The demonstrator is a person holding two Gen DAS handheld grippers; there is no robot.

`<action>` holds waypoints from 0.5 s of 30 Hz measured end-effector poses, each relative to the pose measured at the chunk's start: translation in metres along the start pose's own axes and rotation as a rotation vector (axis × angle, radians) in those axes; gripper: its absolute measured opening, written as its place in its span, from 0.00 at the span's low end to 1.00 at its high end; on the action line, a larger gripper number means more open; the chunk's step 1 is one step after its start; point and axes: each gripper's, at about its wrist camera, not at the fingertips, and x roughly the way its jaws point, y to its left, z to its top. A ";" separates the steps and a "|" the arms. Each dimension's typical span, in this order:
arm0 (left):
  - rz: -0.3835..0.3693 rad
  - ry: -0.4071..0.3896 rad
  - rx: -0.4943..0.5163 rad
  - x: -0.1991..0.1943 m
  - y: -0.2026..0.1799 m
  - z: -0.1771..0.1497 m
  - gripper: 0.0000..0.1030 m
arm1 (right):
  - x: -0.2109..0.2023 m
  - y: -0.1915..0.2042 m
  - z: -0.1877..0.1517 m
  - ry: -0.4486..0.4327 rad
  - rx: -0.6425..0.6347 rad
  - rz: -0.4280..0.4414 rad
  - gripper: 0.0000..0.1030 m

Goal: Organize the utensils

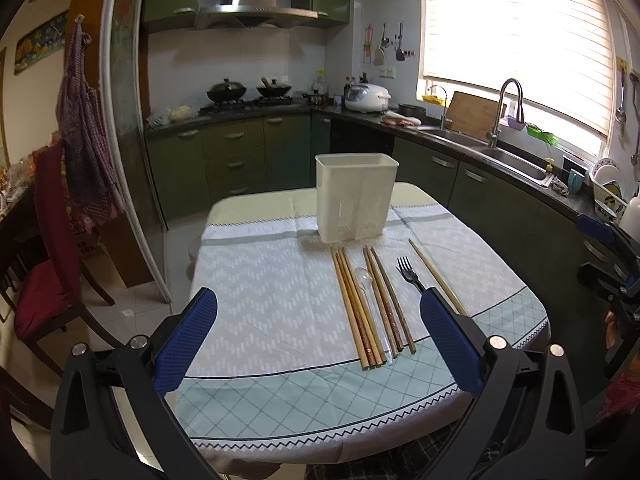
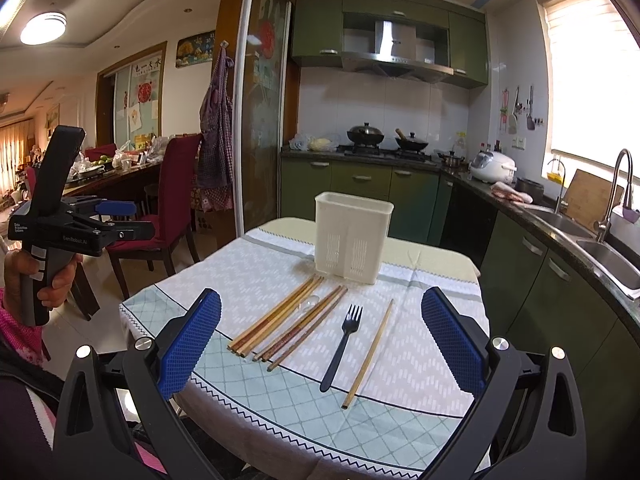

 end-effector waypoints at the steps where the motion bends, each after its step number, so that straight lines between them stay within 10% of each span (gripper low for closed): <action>1: -0.004 0.010 0.000 0.006 0.000 0.001 0.94 | 0.005 -0.002 -0.001 0.012 0.005 -0.005 0.96; 15: -0.067 0.322 0.001 0.142 -0.034 0.028 0.94 | 0.124 -0.064 -0.005 0.327 0.104 -0.142 0.96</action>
